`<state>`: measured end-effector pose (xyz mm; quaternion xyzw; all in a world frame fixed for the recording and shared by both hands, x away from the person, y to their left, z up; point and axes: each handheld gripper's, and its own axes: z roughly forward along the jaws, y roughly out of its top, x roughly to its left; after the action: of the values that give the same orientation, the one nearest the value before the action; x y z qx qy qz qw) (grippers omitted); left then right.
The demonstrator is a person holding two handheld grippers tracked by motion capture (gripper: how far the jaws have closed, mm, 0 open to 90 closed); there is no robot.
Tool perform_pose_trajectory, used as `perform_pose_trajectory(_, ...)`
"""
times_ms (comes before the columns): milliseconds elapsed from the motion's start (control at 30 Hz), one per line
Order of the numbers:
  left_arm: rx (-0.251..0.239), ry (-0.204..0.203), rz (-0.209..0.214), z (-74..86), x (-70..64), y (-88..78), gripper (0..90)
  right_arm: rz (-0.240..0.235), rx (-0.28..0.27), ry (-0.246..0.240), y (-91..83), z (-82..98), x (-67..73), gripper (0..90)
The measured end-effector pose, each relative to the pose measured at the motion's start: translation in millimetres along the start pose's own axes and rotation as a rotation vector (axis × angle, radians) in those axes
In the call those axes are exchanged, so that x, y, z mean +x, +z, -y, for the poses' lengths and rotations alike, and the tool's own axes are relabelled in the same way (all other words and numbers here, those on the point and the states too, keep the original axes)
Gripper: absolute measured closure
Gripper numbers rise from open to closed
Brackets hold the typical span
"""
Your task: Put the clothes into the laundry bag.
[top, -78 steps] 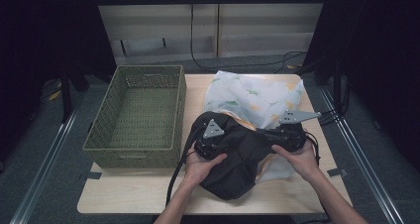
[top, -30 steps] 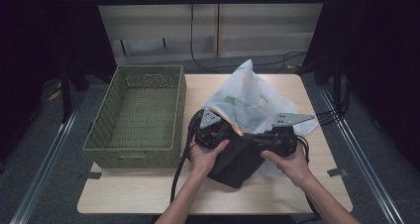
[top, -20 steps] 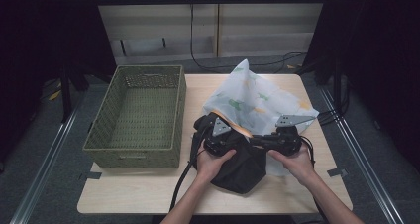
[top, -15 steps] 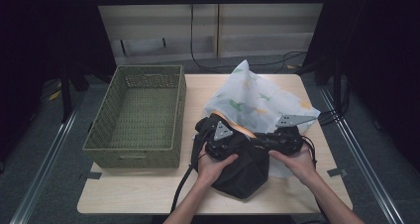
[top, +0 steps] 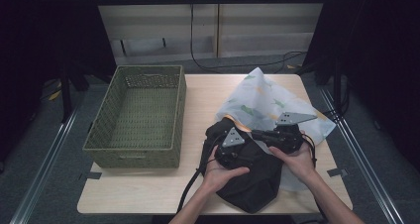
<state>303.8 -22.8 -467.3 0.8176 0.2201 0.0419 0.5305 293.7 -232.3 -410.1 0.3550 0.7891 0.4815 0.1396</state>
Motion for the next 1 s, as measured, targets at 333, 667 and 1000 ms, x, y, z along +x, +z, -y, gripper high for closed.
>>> perform_pose_trajectory(333,-0.109,0.058,-0.08,-19.3,18.5,-65.8,17.2,0.01,-0.007,0.031,-10.8,7.7,-9.7,88.2)
perform_pose_trajectory(667,0.028,-0.007,-0.114,6.7,60.5,-36.2,7.5,0.003,-0.01,0.021,-9.8,6.8,-9.1,88.2)
perform_pose_trajectory(1000,0.013,0.071,0.013,1.8,40.4,-33.7,6.6,-0.017,0.025,0.019,3.1,11.3,-6.2,88.2)
